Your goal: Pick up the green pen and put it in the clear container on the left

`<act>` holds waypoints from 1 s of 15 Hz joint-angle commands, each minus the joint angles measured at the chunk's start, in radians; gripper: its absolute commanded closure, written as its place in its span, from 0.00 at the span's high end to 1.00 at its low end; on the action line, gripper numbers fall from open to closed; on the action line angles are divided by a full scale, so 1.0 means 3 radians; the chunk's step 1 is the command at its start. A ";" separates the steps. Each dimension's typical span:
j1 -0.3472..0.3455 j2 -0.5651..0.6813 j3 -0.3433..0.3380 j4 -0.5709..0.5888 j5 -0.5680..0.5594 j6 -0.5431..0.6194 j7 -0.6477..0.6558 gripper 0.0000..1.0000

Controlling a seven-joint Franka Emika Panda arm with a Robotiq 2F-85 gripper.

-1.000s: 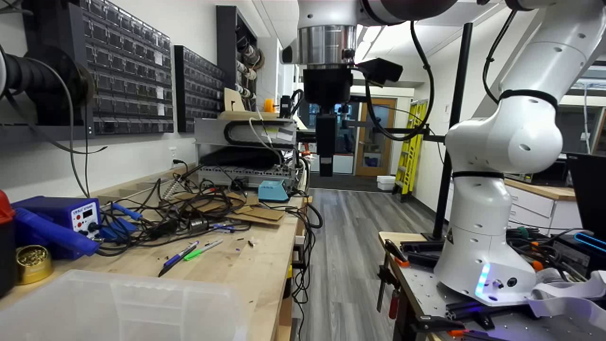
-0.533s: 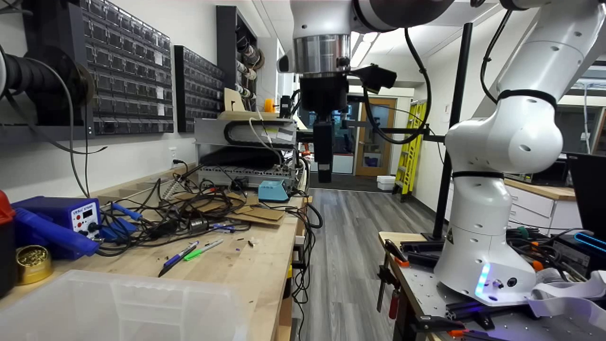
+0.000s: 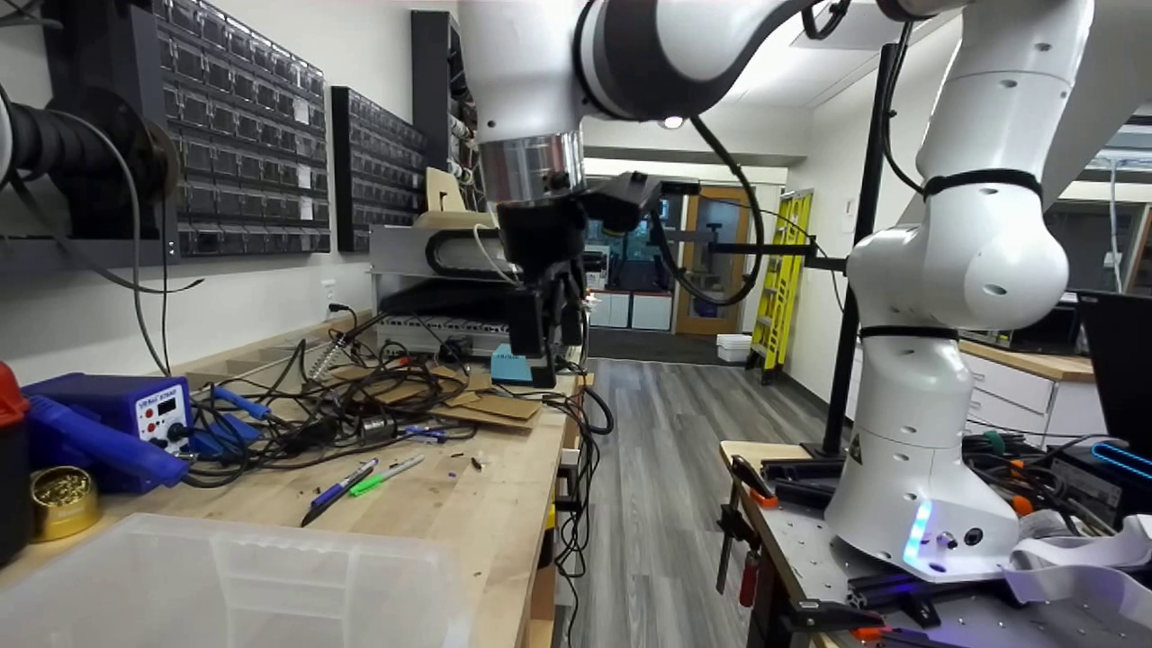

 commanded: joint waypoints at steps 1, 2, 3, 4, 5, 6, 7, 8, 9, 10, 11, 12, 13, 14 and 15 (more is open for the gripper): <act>0.0028 0.0514 -0.0157 0.0383 -0.0311 0.0115 0.0475 1.00; 0.0045 0.0641 -0.0220 0.0476 -0.0402 0.0158 0.0596 1.00; 0.0069 0.0729 -0.0279 0.0555 -0.0468 0.0166 0.0704 1.00; 0.0088 0.0819 -0.0342 0.0644 -0.0515 0.0159 0.0793 1.00; 0.0110 0.0903 -0.0398 0.0729 -0.0553 0.0152 0.0874 1.00; 0.0127 0.0989 -0.0460 0.0819 -0.0598 0.0141 0.0968 1.00; 0.0148 0.1058 -0.0518 0.0899 -0.0630 0.0127 0.1061 1.00; 0.0164 0.1119 -0.0576 0.0978 -0.0655 0.0111 0.1157 1.00; 0.0179 0.1174 -0.0629 0.1041 -0.0670 0.0108 0.1251 1.00; 0.0193 0.1233 -0.0687 0.1113 -0.0691 0.0093 0.1372 1.00; 0.0208 0.1308 -0.0741 0.1186 -0.0722 0.0101 0.1495 1.00; 0.0227 0.1351 -0.0796 0.1236 -0.0763 0.0102 0.1637 1.00; 0.0247 0.1396 -0.0846 0.1287 -0.0793 0.0092 0.1774 1.00; 0.0265 0.1441 -0.0894 0.1331 -0.0818 0.0086 0.1928 1.00; 0.0281 0.1480 -0.0935 0.1371 -0.0832 0.0077 0.2055 1.00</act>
